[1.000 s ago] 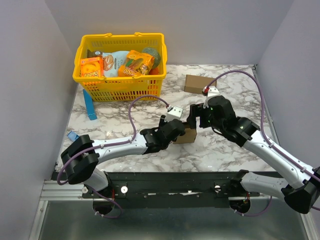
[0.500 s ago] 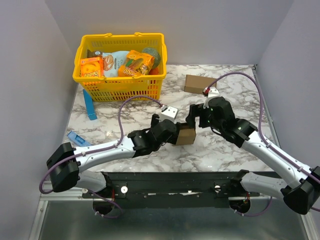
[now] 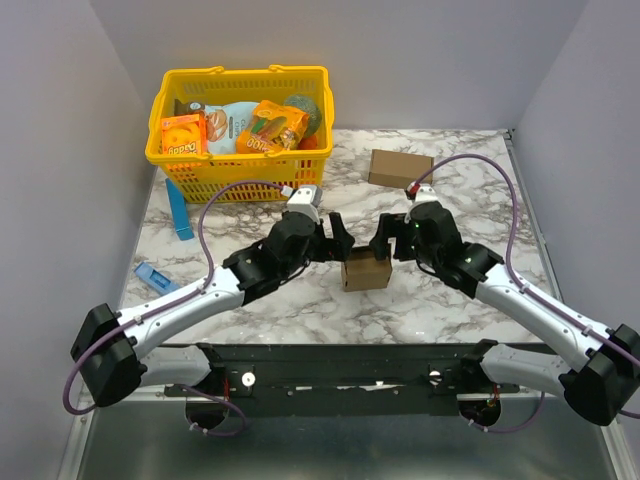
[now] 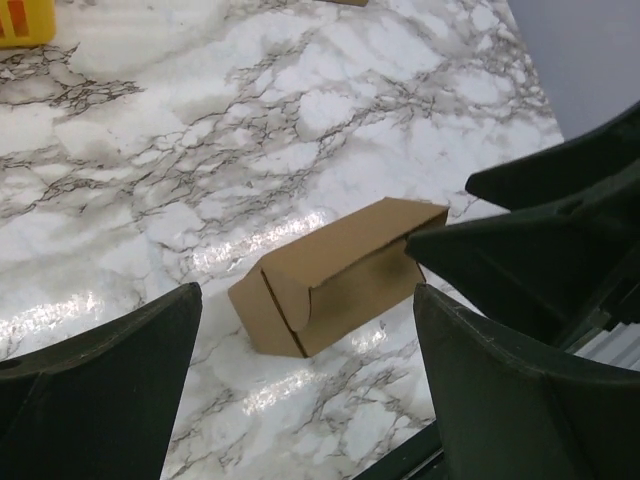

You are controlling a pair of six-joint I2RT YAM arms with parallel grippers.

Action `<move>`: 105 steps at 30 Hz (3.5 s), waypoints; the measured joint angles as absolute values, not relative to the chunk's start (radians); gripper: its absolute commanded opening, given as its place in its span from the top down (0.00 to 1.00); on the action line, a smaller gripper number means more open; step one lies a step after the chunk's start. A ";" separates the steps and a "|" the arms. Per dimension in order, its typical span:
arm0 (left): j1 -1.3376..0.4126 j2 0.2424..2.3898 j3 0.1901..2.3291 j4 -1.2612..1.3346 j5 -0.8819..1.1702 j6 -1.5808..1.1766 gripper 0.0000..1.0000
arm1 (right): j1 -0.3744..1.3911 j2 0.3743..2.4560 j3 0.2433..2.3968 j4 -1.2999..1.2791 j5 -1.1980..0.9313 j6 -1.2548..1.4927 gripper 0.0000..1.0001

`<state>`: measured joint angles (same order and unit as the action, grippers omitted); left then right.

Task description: Fold the paper box

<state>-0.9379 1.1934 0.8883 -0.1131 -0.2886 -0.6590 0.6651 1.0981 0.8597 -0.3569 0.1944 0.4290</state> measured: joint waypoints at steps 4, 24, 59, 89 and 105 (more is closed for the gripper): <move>-0.859 1.218 0.878 -0.067 -0.212 -0.718 0.09 | 0.659 1.098 0.845 -0.334 0.197 0.445 0.05; -0.811 1.375 0.845 0.043 -0.104 -0.791 0.28 | 0.615 1.120 0.787 -0.250 0.196 0.473 0.17; -0.834 1.329 0.688 0.133 -0.057 -0.888 0.14 | 0.615 1.071 0.637 -0.139 0.162 0.498 0.59; -1.017 1.324 0.591 0.284 -0.176 -1.024 0.49 | 0.615 1.057 0.571 -0.065 0.166 0.509 0.62; -1.096 1.415 0.685 0.218 -0.307 -0.911 0.63 | 0.605 1.016 0.538 -0.070 0.198 0.523 0.42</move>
<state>-1.0962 1.4147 0.6853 0.2184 -0.3065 -0.9112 0.6052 1.0161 0.5381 -0.0700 0.1978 0.5228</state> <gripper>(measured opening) 0.472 0.491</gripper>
